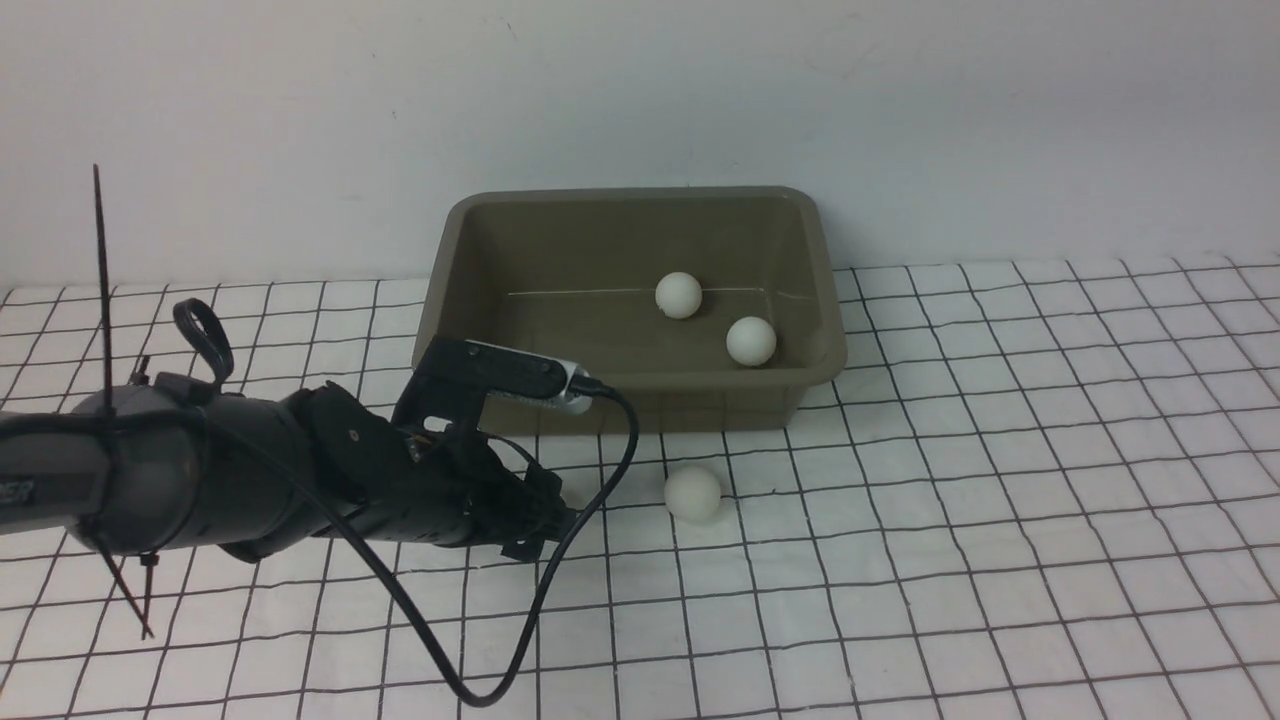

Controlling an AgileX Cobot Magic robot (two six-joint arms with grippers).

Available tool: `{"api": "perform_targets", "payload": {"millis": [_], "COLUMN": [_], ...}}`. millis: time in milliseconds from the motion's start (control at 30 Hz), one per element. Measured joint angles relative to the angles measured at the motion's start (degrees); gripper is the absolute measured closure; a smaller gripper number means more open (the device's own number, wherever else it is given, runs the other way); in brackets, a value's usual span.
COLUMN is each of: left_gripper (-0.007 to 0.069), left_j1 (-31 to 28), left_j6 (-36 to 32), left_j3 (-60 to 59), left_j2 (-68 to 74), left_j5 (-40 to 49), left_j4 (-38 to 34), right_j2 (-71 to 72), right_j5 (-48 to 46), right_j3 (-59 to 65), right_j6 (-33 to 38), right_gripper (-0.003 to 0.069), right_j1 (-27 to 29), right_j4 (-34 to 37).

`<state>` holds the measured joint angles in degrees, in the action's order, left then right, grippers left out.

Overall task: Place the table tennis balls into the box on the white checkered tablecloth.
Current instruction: 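Reach for and grasp a ping pong ball on the table beside the basket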

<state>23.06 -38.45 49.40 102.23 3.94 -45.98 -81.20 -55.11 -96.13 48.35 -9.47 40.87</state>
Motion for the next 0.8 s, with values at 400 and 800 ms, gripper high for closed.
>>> {"api": "perform_targets", "payload": {"millis": [400,800], "left_gripper": [0.0083,0.0272], "left_j1": [2.0,2.13], "left_j6": [0.0,0.0], "left_j3": [3.35,3.35], "left_j2": [4.87,3.22], "left_j5": [-1.03,1.49], "left_j4": [-0.12,-0.12], "right_j2": [0.06,0.06], "right_j5": [-1.56,-1.62], "right_j3": [0.0,0.0], "right_j6": [0.0,-0.16], "right_gripper": [0.0089,0.0089], "right_j1": [0.0,0.0], "right_j4": [0.0,-0.05]}}
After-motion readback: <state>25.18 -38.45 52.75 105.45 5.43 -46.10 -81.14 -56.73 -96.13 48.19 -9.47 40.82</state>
